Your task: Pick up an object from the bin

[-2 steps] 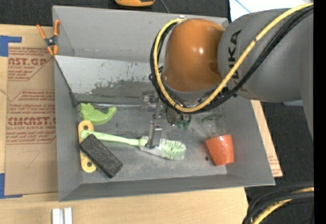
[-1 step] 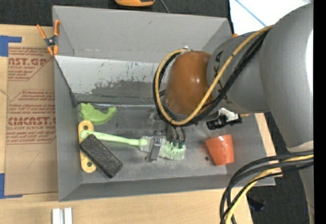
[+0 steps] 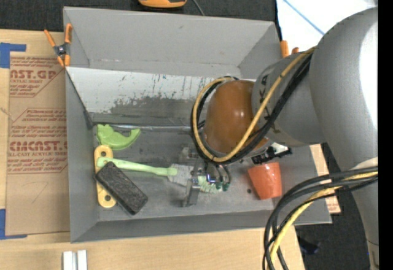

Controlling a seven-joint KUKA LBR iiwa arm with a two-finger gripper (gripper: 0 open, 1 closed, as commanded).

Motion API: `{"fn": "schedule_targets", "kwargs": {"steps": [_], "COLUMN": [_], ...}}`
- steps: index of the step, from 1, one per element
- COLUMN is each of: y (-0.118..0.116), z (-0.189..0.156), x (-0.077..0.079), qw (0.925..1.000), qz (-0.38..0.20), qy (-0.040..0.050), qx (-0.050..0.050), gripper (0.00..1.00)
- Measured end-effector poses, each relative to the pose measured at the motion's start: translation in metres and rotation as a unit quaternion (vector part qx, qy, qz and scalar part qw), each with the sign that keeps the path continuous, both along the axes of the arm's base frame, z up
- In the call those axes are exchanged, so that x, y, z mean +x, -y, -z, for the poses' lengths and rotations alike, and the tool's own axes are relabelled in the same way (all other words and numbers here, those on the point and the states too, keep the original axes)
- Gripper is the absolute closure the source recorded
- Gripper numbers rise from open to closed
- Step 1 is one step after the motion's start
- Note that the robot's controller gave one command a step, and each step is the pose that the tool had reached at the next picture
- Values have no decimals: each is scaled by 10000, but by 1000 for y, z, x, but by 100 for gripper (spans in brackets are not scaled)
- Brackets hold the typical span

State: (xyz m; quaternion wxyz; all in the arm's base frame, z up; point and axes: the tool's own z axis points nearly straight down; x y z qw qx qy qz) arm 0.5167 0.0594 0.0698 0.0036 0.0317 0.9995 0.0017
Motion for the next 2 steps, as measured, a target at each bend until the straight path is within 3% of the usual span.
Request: {"fn": "schedule_targets", "kwargs": {"steps": [1, 2], "y": [-20, 0], "z": [0, 0], "x": [-21, 0], "qw": [9811, 9999], "qz": [1932, 132], "qy": [-51, 9], "qx": [-3, -2], "gripper": [0, 0]}}
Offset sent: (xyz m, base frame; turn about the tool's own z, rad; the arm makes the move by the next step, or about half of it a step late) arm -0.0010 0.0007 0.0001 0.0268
